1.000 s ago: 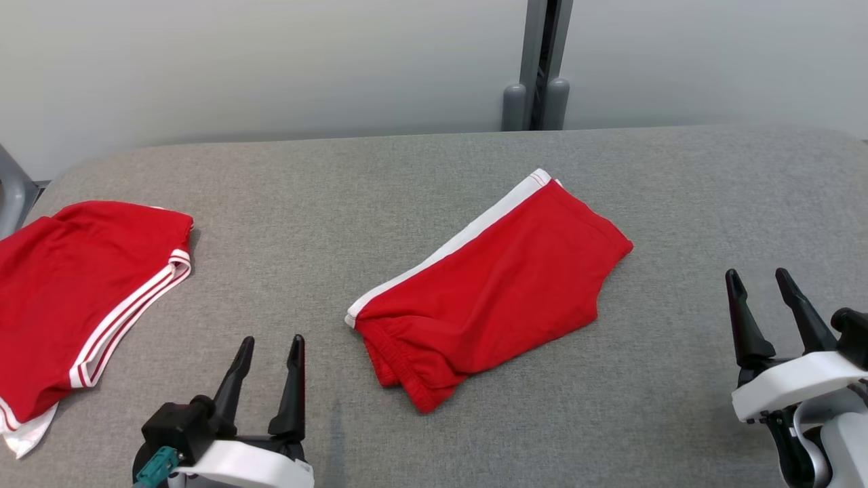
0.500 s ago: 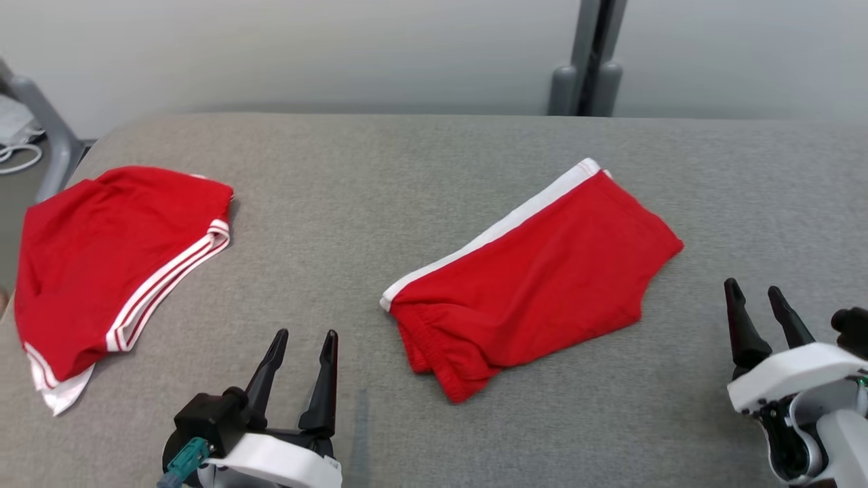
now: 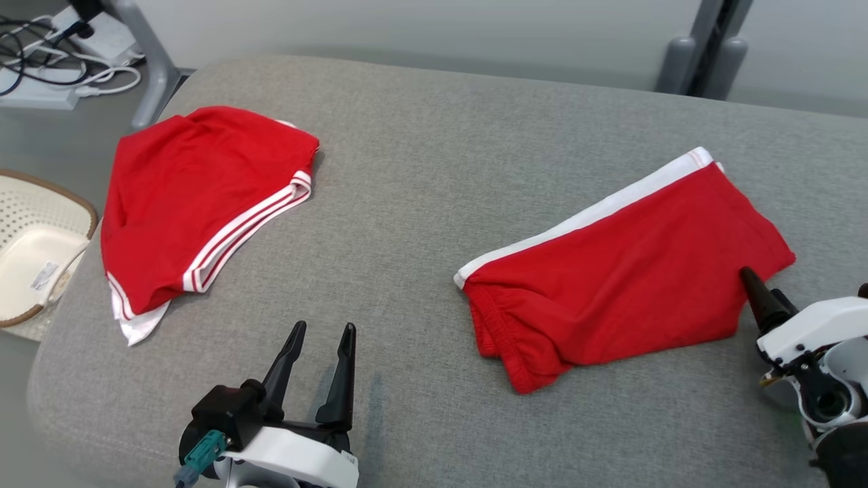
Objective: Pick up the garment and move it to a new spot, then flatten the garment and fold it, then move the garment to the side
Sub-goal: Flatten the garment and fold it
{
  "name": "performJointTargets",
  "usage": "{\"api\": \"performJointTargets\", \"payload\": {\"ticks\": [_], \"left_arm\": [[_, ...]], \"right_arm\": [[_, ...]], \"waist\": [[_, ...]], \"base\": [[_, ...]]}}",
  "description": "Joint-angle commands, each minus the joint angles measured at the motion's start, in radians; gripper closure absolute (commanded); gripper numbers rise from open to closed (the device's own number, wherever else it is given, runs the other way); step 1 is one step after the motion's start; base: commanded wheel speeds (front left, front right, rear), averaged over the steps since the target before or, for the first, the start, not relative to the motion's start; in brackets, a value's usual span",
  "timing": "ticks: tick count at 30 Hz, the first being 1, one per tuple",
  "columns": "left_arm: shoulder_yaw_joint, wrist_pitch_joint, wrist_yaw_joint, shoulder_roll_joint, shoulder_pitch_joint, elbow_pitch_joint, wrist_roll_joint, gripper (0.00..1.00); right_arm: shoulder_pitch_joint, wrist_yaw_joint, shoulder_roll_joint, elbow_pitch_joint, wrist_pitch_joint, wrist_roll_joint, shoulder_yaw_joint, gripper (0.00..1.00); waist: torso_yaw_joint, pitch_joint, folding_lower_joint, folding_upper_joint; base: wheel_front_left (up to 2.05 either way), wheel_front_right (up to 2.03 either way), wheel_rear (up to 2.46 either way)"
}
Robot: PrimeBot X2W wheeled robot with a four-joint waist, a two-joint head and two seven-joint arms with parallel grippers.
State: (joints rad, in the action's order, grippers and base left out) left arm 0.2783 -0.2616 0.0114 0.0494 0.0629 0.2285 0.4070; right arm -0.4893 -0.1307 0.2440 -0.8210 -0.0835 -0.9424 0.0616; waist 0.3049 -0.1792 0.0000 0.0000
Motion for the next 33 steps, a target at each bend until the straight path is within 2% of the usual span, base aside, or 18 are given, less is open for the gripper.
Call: {"api": "performJointTargets", "payload": {"ticks": [1,14,15,16,17,25,33], "left_arm": [[0.004,-0.004,-0.006,0.003,0.020,-0.007,0.011,0.00],[0.046,-0.004,-0.023,0.003,0.043,-0.014,0.036,0.00],[0.047,-0.004,-0.022,0.003,0.044,-0.014,0.038,0.00],[0.047,-0.004,-0.023,0.003,0.045,-0.014,0.039,0.00],[0.047,-0.004,-0.025,0.003,0.046,-0.014,0.040,0.00],[0.042,-0.004,-0.029,0.003,0.047,-0.011,0.042,0.00],[0.034,-0.004,-0.021,0.003,0.037,0.001,0.040,0.00]], "right_arm": [[-0.019,0.000,0.014,-0.020,-0.018,-0.010,0.001,0.00],[-0.137,0.000,0.023,-0.178,-0.128,-0.067,0.032,0.00],[-0.143,0.000,0.022,-0.182,-0.134,-0.074,0.034,0.11],[-0.147,0.000,0.022,-0.184,-0.136,-0.077,0.038,0.67],[-0.150,0.000,0.025,-0.181,-0.130,-0.076,0.043,1.00],[-0.147,0.000,0.035,-0.155,-0.052,-0.133,0.026,1.00],[-0.078,0.001,0.063,-0.116,0.038,-0.214,-0.004,1.00]], "waist": [[0.025,-0.020,0.0000,0.0000],[0.086,-0.068,0.0000,0.0000],[0.088,-0.070,0.0000,0.0000],[0.089,-0.071,0.0000,0.0000],[0.090,-0.072,0.0000,0.0000],[0.082,-0.070,0.0000,0.0000],[0.041,-0.042,0.0000,0.0000]], "base": [[0.00,0.00,0.00],[0.00,0.00,0.00],[0.00,0.00,0.00],[0.00,0.00,0.00],[0.00,0.00,0.00],[0.00,0.00,0.00],[0.00,0.00,0.00]]}}
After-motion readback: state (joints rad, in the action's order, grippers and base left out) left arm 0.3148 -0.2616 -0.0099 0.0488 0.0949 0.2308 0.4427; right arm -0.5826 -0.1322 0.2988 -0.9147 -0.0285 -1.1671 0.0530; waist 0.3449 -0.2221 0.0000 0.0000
